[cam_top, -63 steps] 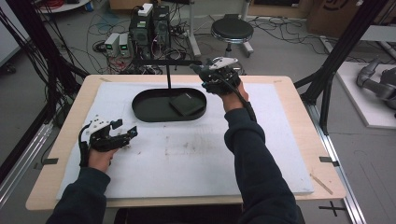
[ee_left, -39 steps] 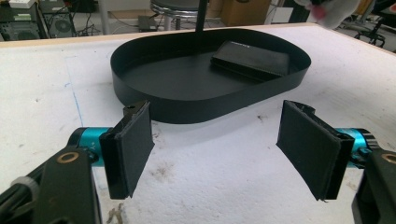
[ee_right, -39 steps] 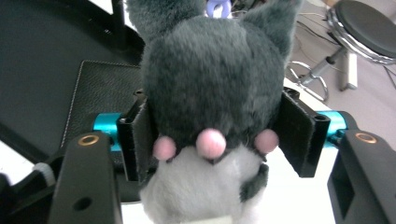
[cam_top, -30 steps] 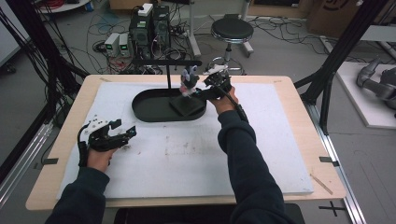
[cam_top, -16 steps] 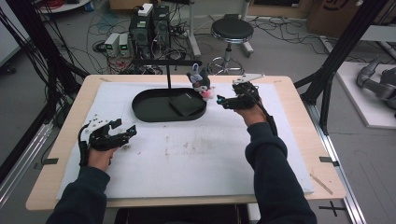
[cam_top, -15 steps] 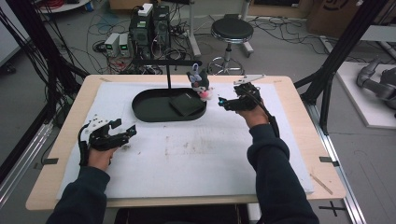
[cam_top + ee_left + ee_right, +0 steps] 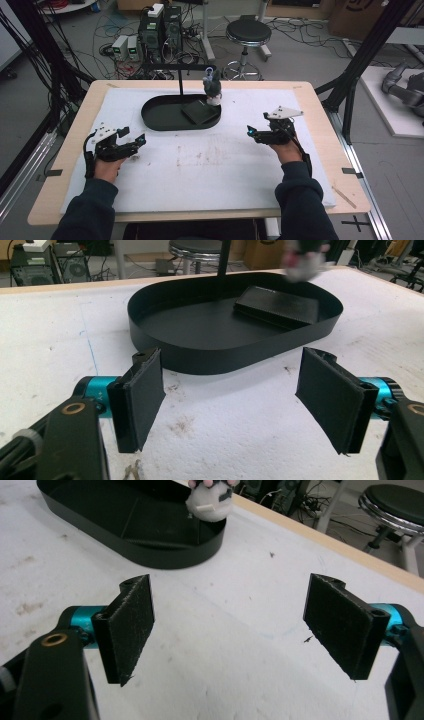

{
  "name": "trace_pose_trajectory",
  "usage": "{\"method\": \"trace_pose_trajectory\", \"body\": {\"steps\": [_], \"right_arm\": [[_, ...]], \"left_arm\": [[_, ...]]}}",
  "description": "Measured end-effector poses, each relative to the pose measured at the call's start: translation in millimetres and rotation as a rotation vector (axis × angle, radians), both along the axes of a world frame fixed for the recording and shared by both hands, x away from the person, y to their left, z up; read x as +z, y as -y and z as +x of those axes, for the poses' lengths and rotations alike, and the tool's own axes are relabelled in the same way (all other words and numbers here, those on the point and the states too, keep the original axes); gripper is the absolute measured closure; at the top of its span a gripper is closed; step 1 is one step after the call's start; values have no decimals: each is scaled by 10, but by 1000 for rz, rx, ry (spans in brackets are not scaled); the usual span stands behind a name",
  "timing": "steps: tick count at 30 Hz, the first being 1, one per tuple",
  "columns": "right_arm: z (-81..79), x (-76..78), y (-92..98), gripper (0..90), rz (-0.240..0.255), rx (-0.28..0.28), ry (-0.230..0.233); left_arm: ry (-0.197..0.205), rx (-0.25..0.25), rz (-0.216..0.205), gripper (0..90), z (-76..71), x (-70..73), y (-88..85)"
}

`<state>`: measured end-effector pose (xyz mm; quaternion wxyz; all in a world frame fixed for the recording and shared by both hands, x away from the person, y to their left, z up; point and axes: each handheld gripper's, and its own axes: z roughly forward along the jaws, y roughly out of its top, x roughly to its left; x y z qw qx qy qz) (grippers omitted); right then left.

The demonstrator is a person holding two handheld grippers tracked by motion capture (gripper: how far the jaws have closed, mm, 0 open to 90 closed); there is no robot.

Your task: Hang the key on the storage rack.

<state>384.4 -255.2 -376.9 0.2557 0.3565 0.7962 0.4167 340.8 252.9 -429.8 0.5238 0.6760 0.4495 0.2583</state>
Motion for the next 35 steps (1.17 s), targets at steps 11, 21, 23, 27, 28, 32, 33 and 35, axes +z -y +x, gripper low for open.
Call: {"method": "trace_pose_trajectory", "body": {"steps": [11,21,23,27,28,32,33,35], "right_arm": [[-175,-145,228,208,18,-56,5],[-233,-162,367,208,10,-91,28],[-233,-169,378,208,7,-98,25],[-233,-189,396,208,-2,-100,24],[-234,-192,399,208,-4,-100,25],[-234,-194,407,208,-4,-104,29],[-229,-196,408,208,-4,-106,29],[-222,-202,412,208,-9,-108,26]], "left_arm": [[16,-11,2,267,-30,22,33],[21,-17,-7,267,-19,20,34],[21,-18,-8,267,-19,21,33],[24,-15,-11,267,-19,23,31],[25,-15,-12,267,-19,23,31],[24,-14,-16,267,-14,20,26],[23,-13,-15,267,-11,19,24],[23,-10,-13,267,-8,19,19]]}}
